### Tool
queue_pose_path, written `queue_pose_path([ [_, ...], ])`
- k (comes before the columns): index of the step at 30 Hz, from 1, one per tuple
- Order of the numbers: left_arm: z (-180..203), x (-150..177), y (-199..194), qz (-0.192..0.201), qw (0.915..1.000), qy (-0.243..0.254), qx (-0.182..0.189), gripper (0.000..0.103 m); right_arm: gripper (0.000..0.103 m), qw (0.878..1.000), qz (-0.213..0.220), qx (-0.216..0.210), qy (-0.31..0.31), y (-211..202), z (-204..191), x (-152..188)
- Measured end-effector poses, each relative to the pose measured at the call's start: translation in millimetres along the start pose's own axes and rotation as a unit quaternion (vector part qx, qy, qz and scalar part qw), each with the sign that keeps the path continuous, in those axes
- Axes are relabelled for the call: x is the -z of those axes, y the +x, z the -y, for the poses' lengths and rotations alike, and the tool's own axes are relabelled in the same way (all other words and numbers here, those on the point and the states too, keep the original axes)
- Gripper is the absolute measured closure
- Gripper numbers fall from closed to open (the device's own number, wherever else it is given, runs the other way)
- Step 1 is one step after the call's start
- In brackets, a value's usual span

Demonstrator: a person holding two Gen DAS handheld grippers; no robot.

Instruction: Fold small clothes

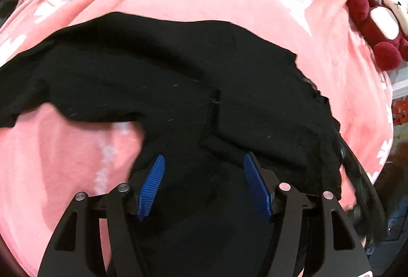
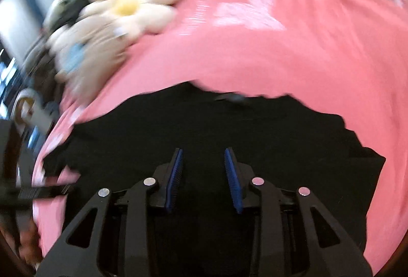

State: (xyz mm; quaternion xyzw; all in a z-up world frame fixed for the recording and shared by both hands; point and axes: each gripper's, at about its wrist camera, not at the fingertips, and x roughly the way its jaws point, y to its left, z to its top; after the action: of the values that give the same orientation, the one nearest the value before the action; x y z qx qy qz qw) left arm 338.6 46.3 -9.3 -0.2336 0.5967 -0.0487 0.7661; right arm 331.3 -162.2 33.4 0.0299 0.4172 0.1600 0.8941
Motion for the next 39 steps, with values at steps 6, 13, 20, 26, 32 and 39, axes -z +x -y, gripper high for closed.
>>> queue_pose_path([
  [6, -15, 21, -15, -0.012, 0.9998, -0.008, 0.011, 0.041, 0.066, 0.991, -0.049, -0.039, -0.117, 30, -83, 23],
  [13, -28, 37, -23, -0.026, 0.9992, -0.011, 0.027, 0.041, 0.068, 0.993, -0.072, -0.023, -0.093, 74, -78, 2],
  [20, -30, 36, -38, -0.009, 0.9993, 0.000, 0.036, 0.041, 0.095, 0.948, -0.205, -0.239, -0.052, 72, -80, 16],
  [26, -29, 26, -35, -0.013, 0.9987, -0.013, 0.047, 0.041, 0.085, 0.978, -0.107, -0.177, -0.004, 30, -35, 1],
  [32, -5, 23, -22, -0.023, 0.9975, -0.015, 0.065, 0.040, 0.049, 0.995, -0.077, -0.019, -0.066, 52, -23, -23],
  [39, 24, 23, -17, -0.026, 0.9965, 0.014, 0.079, 0.040, 0.071, 0.998, -0.011, -0.009, 0.059, 42, 29, -33],
])
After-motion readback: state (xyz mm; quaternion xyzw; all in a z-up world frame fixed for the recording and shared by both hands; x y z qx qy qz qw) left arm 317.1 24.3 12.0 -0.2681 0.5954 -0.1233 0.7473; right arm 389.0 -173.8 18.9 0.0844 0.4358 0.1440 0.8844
